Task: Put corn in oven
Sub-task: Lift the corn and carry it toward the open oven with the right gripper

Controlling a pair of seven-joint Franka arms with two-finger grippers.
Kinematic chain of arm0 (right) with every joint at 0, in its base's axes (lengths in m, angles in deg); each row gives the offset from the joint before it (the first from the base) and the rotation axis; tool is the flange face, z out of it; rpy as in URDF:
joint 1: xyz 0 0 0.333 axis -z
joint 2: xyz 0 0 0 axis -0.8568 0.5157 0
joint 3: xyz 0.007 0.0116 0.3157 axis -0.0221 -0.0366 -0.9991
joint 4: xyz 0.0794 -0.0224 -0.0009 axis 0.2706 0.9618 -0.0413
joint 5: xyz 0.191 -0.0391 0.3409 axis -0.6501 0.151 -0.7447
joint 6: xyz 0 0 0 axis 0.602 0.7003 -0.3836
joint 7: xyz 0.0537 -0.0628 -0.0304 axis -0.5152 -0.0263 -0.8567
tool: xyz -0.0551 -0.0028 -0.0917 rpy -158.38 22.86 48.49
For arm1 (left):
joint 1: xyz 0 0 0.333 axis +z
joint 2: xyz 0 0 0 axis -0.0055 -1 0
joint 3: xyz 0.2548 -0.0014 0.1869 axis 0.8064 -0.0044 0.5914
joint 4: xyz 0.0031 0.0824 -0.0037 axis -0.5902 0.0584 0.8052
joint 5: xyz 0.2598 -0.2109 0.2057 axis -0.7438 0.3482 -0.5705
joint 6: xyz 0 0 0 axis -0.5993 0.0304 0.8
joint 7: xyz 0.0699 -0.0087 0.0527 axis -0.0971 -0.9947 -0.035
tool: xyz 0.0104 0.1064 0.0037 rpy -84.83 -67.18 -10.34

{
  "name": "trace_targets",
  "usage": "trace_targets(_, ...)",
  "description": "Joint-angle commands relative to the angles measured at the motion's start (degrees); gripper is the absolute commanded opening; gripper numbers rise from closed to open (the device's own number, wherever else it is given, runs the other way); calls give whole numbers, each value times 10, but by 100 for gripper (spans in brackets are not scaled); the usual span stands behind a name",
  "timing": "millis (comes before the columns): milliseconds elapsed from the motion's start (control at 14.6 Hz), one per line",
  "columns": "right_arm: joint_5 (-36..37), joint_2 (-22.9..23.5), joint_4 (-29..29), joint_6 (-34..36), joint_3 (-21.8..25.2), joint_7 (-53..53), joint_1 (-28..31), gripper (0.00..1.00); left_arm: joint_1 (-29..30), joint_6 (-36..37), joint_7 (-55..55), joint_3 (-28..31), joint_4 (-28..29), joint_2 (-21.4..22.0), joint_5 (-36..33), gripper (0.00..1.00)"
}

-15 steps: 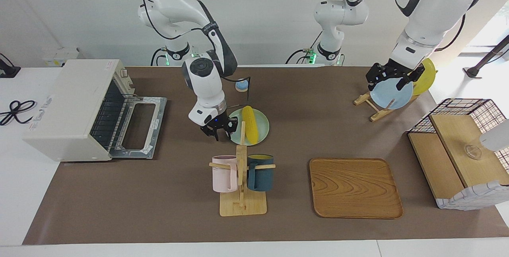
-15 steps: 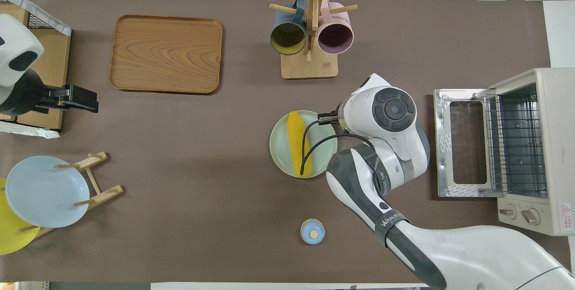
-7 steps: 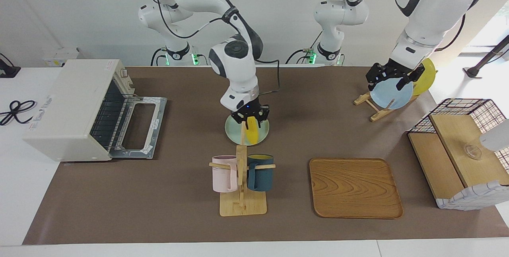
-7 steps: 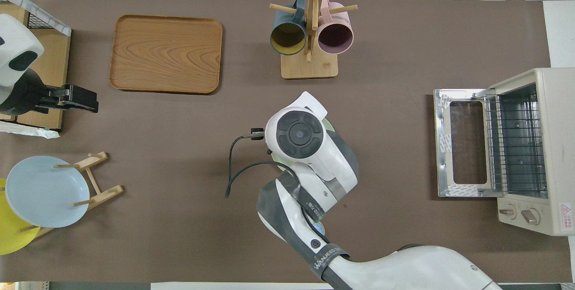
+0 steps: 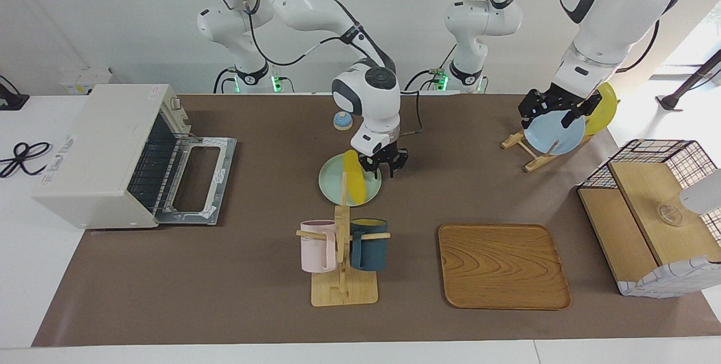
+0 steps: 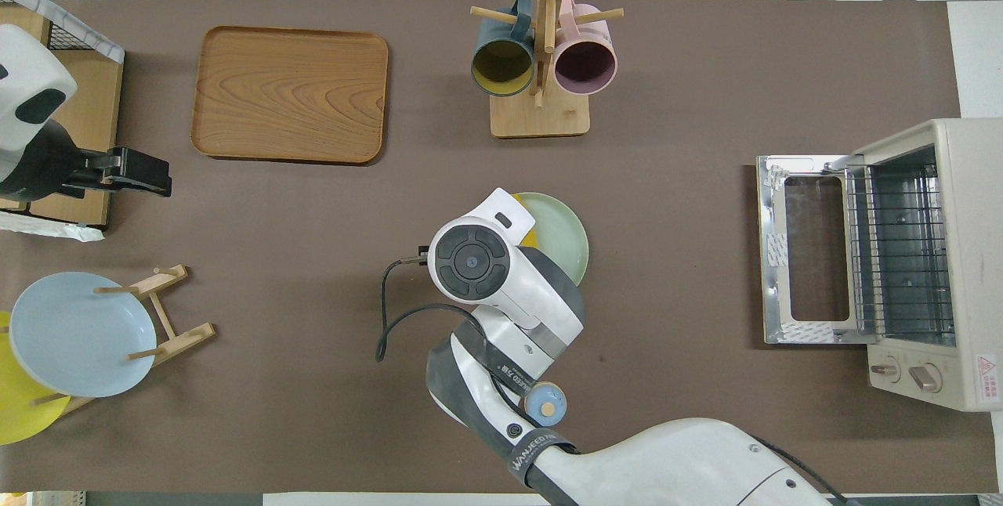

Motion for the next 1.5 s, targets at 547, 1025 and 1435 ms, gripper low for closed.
trace_targets(547,119,-11,-103,217,0,-39,34,0,6,3,-2,-3,2,5,8,100)
trace_targets(1025,115,-199,65,298,1,-205,226,0,6,3,-2,-3,2,5,8,100)
trace_targets(1435,115,-219,116,294,2,-281,358,0,6,3,-2,-3,2,5,8,100)
